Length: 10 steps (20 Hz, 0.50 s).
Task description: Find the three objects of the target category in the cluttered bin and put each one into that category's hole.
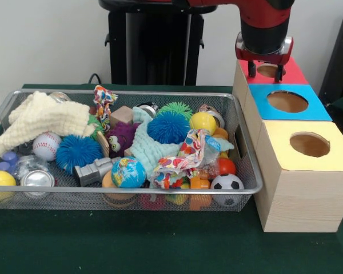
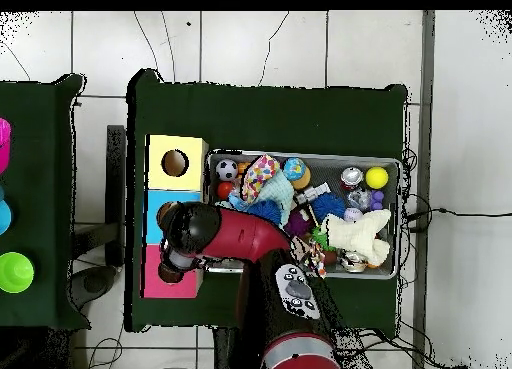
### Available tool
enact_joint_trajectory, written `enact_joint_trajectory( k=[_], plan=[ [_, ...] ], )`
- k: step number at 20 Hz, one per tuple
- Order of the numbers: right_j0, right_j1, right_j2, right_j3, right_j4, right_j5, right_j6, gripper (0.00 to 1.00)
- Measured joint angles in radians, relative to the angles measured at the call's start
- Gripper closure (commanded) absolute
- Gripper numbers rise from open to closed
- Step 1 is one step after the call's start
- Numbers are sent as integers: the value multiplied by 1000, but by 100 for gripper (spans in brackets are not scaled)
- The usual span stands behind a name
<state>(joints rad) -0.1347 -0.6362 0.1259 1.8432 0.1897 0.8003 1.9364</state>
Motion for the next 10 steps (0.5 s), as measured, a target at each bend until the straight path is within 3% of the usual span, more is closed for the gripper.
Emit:
enact_joint_trajectory(
  k=[4, 10],
  plan=[
    [24, -22, -6, 5, -52, -29, 0, 0],
    [5, -88, 34, 101, -116, -184, 0, 0]
  ],
)
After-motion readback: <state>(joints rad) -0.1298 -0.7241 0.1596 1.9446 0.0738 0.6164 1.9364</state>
